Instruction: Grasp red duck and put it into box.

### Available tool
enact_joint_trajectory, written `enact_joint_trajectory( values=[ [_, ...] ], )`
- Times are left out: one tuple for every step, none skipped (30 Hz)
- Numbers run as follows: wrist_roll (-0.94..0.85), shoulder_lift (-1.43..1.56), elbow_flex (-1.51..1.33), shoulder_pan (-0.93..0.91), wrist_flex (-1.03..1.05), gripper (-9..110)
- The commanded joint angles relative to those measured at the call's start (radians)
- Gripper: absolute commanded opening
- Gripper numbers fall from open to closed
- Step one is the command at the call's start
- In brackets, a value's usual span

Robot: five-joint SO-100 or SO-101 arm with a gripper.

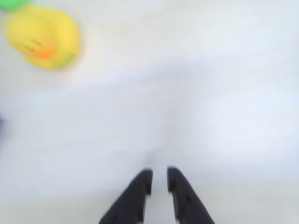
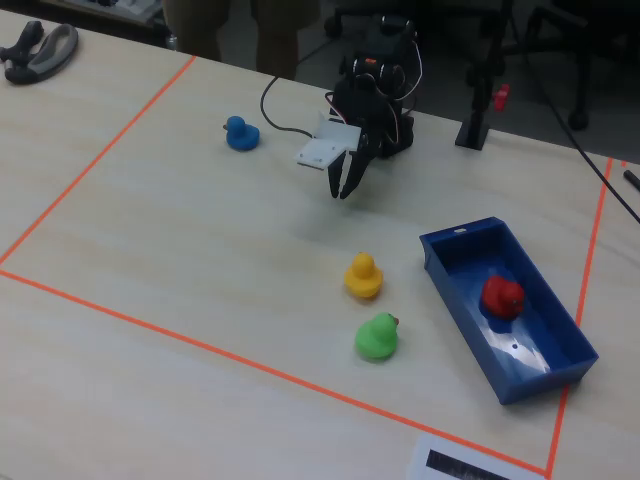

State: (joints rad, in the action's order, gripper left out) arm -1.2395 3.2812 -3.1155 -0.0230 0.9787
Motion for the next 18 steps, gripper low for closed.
enact_joint_trajectory(
  values=[
    [-0.025,0.029,0.006,-0.018,0.074,0],
    [-0.026,0.029,0.006,-0.018,0.101,0],
    [-0.034,0.029,0.006,-0.015,0.135,0],
    [-0.035,0.029,0.006,-0.011,0.167,0],
    [-0.038,0.029,0.006,-0.008,0.201,0],
    [-0.038,0.029,0.006,-0.008,0.230,0],
    [-0.035,0.029,0.006,-0.008,0.256,0],
    [-0.031,0.029,0.006,-0.009,0.281,0],
    [-0.026,0.029,0.006,-0.014,0.305,0],
    [-0.015,0.029,0.006,-0.015,0.327,0],
    [0.020,0.029,0.005,-0.021,0.325,0],
    [0.054,0.029,0.005,-0.029,0.324,0],
    [0.058,0.029,0.005,-0.032,0.324,0],
    [0.057,0.029,0.005,-0.032,0.324,0],
    [0.057,0.029,0.005,-0.032,0.324,0],
    [0.057,0.029,0.005,-0.032,0.324,0],
    [0.055,0.029,0.005,-0.032,0.324,0],
    [0.055,0.029,0.005,-0.032,0.324,0]
  ],
)
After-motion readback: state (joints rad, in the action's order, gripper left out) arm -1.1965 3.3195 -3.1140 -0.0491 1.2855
